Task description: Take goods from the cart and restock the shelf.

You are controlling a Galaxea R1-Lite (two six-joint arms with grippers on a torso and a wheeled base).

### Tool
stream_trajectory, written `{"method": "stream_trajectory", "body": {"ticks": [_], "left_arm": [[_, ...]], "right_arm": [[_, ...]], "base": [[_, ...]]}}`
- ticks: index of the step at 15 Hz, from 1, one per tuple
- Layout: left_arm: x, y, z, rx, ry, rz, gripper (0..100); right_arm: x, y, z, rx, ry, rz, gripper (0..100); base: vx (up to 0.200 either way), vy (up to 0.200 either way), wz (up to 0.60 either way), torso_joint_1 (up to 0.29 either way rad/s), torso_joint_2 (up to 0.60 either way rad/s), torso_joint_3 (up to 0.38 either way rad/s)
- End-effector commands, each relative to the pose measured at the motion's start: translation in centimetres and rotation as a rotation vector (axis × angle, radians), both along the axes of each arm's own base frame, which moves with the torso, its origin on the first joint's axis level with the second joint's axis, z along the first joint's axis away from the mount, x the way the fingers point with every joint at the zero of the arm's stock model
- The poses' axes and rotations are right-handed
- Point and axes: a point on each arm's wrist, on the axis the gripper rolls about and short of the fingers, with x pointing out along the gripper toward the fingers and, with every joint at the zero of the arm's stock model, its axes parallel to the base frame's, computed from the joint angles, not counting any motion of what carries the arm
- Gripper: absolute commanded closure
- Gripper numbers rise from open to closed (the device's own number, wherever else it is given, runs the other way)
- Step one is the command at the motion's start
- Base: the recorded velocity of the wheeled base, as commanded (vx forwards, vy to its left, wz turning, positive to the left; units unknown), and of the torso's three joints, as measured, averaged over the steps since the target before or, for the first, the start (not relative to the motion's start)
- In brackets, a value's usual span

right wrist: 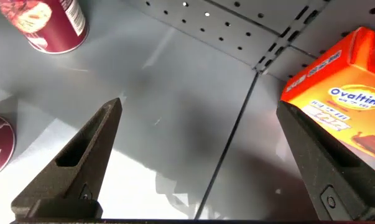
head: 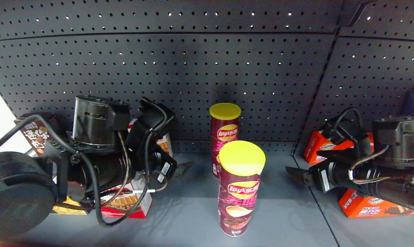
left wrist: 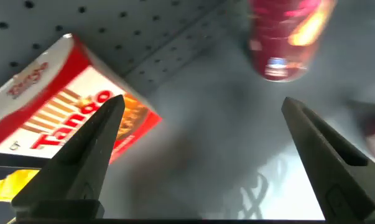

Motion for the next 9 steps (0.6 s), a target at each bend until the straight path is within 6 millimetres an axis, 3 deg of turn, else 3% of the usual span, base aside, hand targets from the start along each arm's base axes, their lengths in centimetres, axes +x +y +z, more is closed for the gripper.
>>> {"method": "stream_trajectory", "body": {"ticks": [1,5,9], "left_arm": [[2.2,-1.1,-1.0,0.036,0.011,0.042,0],[4.3,-2.6,-1.6,0.055,0.007,0.046,0],[4.7,-3.5,-2.3,0.063,0.019,0.03,0]], "right_arm": [[0.0,-0.3,0.1,0.002,-0.004,-0.012,0],[0.1,-0.5,0.1,0.002,-0.002,-0.016,0],[0.2,-0.8,0.0,0.001,0.001,-0.028,0]], "base": [[0.0,0.0,0.0,0.0,0.0,0.0],[0.0,0.0,0.0,0.0,0.0,0.0],[0.0,0.0,0.0,0.0,0.0,0.0]]}}
